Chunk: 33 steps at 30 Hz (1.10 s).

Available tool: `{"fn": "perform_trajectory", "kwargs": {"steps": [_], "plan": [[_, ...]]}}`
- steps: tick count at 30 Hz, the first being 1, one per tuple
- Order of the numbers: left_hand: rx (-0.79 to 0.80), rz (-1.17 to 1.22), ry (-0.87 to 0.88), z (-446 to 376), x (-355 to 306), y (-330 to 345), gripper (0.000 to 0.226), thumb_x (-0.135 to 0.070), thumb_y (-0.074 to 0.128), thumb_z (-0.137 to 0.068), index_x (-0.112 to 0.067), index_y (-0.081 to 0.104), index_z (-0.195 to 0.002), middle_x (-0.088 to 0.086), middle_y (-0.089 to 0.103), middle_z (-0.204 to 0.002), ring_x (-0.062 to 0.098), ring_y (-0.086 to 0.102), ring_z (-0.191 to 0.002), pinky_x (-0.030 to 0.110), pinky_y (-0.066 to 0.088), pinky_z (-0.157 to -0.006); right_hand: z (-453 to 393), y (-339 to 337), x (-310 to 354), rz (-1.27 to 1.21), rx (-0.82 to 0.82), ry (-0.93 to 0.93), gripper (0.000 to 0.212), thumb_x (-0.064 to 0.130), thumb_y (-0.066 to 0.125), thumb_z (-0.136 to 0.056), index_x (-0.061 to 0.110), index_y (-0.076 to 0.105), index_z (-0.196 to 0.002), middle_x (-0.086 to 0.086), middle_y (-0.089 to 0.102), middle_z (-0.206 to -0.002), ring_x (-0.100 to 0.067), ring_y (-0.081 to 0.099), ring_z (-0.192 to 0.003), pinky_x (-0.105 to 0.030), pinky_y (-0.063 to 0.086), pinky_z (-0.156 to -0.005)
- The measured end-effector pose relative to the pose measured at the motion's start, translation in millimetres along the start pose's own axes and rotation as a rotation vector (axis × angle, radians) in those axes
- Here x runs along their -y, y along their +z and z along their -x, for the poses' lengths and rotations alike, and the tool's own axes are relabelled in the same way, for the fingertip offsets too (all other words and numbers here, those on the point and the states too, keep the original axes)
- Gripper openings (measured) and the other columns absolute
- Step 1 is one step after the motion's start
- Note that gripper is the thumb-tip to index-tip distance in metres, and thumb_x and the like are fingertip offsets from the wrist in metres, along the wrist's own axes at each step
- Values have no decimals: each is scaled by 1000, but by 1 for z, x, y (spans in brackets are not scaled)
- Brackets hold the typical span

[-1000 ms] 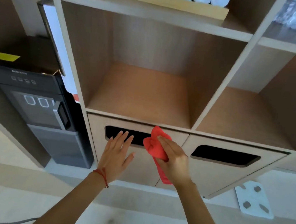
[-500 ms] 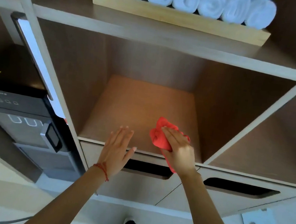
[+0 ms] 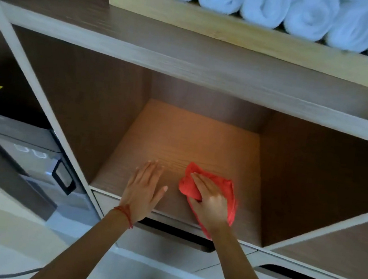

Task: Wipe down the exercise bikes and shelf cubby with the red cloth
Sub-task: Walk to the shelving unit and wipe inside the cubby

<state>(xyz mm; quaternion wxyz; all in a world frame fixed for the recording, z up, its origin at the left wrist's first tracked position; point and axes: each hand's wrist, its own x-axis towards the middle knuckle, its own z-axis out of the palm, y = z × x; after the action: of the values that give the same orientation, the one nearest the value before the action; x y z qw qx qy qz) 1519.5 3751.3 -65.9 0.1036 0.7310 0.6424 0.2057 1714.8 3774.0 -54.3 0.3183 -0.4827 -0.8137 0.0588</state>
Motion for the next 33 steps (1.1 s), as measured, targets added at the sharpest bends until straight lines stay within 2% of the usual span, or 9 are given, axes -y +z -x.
{"fn": "perform_trajectory", "kwargs": {"steps": [5,9,13,17,20,24,29,33], "plan": [[20,-23,-27,-9,6,7,60,-43,28,-89,-10,29,-139,15,29,-149,27,18,-140,43,10,-113,-14,12,-10,-6,8,-13,54,5,83,-61,4,65,-111,-15,69,-107,-26,66,-97,-38,51,-85],[17,-25,-28,-17,8,7,59,-45,28,-91,-9,31,-138,16,31,-148,29,20,-139,46,12,-113,-28,15,-19,-16,43,-51,54,2,82,-62,0,63,-113,-18,68,-108,-28,65,-99,-44,52,-86],[24,-33,-35,-25,10,10,54,-39,38,-94,-10,29,-138,15,27,-149,26,16,-140,45,11,-114,-43,15,-29,-9,74,-71,53,1,81,-64,-2,62,-113,-21,67,-109,-31,64,-100,-48,51,-86],[28,-60,-39,-30,8,8,63,-49,21,-89,-9,32,-137,16,31,-147,28,20,-139,47,14,-113,-51,13,-34,-10,98,-79,53,1,80,-65,-4,61,-114,-22,66,-111,-33,63,-102,-49,50,-88],[35,-68,-41,-30,7,9,56,-44,29,-93,-10,30,-138,16,31,-148,28,19,-139,46,12,-113,-50,14,-34,-5,119,-73,54,3,79,-68,-3,59,-118,-21,64,-114,-32,61,-106,-48,48,-91],[25,-68,-31,-28,5,5,67,-51,18,-87,-9,33,-137,17,33,-146,30,22,-138,46,13,-113,-49,12,-31,-8,136,-49,57,9,77,-72,-1,55,-123,-21,60,-121,-32,56,-113,-49,44,-97],[-8,-43,-1,-22,3,-3,66,-50,19,-86,-8,36,-135,18,39,-143,32,27,-136,49,19,-111,-42,5,-21,5,98,-12,61,16,80,-71,-2,54,-123,-22,59,-122,-35,54,-114,-44,34,-100],[8,-31,5,-9,3,-10,60,-46,27,-90,-8,35,-136,17,39,-143,31,28,-136,50,20,-110,-31,-2,-6,2,72,46,56,18,77,-76,-1,54,-123,-19,58,-124,-34,52,-117,-46,42,-98]]}}
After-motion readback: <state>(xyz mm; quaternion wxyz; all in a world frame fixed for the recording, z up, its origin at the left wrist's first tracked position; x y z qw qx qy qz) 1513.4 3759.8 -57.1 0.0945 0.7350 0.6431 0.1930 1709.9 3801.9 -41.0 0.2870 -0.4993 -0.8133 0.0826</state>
